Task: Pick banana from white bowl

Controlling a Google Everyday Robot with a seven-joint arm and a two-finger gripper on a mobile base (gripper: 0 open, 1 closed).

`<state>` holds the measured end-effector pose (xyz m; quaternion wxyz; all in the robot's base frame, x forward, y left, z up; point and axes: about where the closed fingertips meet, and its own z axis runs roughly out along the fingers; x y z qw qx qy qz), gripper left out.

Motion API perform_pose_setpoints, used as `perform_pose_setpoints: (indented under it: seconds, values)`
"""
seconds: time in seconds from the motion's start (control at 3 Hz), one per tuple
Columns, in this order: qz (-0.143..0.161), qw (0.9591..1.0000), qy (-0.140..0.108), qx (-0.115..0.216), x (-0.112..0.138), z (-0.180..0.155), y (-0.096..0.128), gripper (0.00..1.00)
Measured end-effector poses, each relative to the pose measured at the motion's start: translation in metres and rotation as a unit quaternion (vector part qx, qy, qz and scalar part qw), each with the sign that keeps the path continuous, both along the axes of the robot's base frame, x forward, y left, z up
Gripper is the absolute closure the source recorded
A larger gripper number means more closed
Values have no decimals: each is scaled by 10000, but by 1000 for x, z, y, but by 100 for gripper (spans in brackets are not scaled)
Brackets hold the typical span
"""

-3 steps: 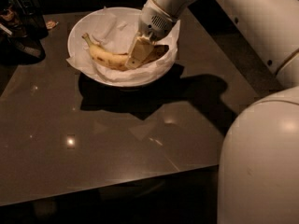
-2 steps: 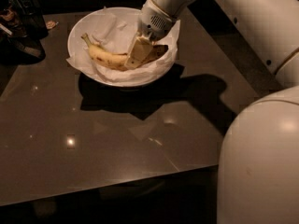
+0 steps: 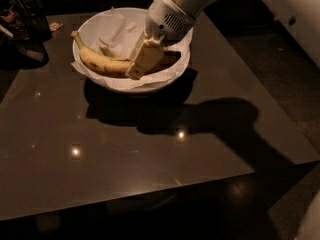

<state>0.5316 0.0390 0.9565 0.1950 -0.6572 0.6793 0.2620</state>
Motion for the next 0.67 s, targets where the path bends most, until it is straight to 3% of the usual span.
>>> perform_pose_setpoints:
  seconds: [0.33, 0.67]
  values:
    - [0, 10000, 0, 0, 0, 0, 0, 100]
    - [-76, 10000, 38, 8, -21, 10, 0, 100]
